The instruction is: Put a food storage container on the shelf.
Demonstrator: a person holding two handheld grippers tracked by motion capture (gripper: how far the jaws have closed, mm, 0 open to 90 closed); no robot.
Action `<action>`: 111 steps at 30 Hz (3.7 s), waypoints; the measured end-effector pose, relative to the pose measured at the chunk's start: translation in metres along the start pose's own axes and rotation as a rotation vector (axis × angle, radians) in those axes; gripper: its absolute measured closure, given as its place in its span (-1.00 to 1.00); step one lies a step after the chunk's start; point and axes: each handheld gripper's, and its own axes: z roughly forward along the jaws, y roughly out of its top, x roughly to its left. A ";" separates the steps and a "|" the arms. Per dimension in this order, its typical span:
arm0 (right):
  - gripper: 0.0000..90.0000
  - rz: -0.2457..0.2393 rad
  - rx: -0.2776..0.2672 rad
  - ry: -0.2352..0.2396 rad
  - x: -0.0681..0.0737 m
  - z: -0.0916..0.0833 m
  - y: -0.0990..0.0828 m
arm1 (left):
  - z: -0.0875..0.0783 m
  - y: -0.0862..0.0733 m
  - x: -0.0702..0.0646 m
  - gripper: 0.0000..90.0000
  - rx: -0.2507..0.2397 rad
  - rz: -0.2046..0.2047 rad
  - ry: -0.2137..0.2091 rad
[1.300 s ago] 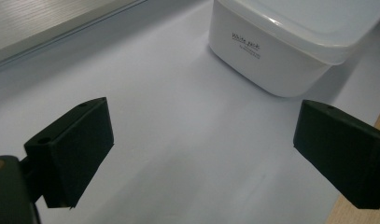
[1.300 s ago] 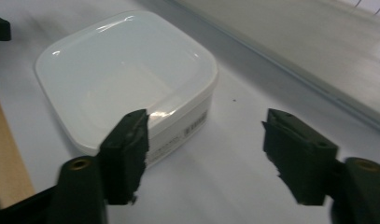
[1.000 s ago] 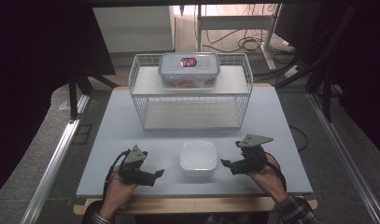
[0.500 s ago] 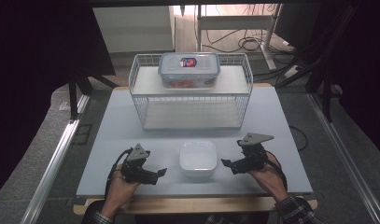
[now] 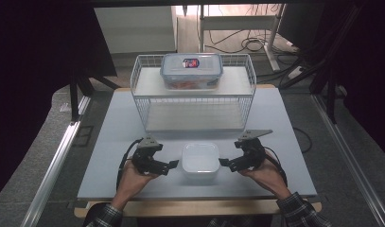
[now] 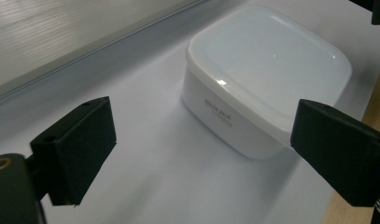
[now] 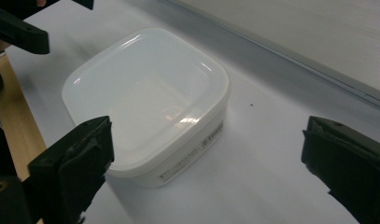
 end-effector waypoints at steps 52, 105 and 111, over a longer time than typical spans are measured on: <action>0.72 0.228 -0.105 -0.010 0.004 0.015 -0.004 | 0.024 0.006 -0.008 0.73 -0.070 -0.269 -0.084; 0.75 0.107 -0.304 -0.023 0.010 -0.029 0.085 | -0.040 0.092 -0.001 0.73 -0.239 -0.164 0.012; 0.75 0.097 -0.342 -0.016 0.008 -0.038 0.106 | -0.054 0.115 0.003 0.74 -0.257 -0.137 0.023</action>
